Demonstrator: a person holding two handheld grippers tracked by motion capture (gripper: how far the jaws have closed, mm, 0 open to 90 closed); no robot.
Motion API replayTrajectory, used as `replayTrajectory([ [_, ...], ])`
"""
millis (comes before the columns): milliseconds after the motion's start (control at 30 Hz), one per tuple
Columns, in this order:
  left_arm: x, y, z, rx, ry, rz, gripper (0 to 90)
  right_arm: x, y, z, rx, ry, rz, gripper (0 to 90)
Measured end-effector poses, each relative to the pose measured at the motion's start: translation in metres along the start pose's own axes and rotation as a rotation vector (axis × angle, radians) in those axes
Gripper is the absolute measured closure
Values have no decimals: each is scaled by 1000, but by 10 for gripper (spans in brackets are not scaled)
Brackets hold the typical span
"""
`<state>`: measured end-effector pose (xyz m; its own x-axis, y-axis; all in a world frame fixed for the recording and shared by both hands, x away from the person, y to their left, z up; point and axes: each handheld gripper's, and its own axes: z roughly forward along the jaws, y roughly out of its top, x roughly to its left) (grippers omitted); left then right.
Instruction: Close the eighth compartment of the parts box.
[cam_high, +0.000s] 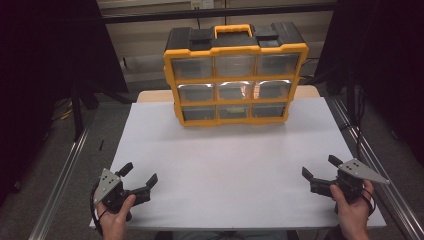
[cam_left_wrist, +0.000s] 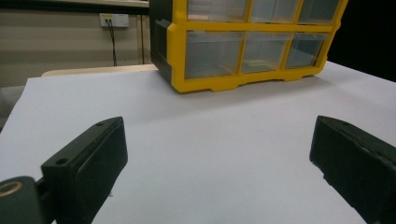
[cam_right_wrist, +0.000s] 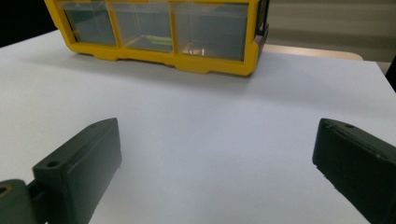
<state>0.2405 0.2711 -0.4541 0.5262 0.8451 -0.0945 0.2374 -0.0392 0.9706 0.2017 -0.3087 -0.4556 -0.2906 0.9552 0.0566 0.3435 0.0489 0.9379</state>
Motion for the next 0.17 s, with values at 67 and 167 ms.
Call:
replayTrajectory([
  [67, 1, 0, -1, 2, 0, -1, 43, 0, -1, 1, 15, 0, -1, 12],
  [167, 2, 1, 0, 1, 2, -6, 42, 0, -1, 2, 11, 1, -1, 12],
])
